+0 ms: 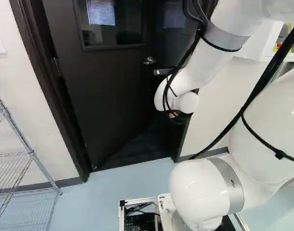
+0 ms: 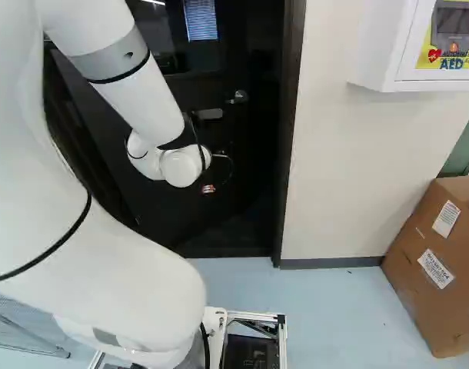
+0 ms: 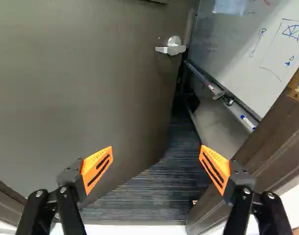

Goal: Open the door and move inside

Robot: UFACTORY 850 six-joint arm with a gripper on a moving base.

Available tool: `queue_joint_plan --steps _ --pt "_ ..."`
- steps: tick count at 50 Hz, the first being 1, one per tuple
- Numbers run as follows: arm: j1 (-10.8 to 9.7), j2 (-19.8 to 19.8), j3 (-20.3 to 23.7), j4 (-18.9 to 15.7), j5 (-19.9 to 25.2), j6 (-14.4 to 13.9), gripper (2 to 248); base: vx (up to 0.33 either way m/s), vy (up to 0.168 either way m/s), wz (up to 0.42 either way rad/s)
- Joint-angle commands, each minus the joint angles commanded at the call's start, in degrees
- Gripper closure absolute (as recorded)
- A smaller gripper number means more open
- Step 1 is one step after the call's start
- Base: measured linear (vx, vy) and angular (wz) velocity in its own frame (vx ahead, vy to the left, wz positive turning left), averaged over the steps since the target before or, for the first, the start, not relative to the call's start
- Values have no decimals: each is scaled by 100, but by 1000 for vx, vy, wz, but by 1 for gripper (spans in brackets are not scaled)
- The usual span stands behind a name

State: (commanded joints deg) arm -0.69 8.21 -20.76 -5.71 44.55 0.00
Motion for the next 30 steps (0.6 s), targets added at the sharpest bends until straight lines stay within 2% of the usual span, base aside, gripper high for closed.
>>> queue_joint_plan --steps 30 --pt "0 0 0 0 0 0 3 95 78 -14"
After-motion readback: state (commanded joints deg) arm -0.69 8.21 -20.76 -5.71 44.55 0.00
